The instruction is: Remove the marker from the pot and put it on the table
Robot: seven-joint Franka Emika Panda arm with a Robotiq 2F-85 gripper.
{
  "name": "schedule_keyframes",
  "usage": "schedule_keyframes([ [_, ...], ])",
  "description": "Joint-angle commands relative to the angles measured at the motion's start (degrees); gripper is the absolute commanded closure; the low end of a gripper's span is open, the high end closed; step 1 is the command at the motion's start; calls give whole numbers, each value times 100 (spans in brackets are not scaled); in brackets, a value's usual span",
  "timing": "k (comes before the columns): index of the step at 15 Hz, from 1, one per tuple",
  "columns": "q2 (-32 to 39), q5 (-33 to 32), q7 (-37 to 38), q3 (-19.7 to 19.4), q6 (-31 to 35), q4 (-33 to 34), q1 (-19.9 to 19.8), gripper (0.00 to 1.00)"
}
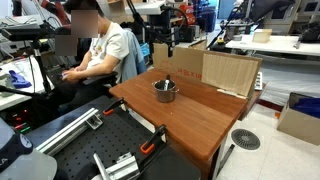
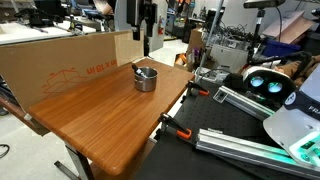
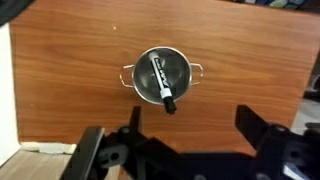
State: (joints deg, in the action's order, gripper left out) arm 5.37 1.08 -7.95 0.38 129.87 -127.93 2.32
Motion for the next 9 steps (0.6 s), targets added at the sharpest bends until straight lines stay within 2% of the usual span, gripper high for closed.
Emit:
schedule_keyframes([
  [1, 459, -164, -2, 15, 114, 267, -78, 0],
  [9, 1391, -760, 274, -42, 443, 575, -38, 0],
])
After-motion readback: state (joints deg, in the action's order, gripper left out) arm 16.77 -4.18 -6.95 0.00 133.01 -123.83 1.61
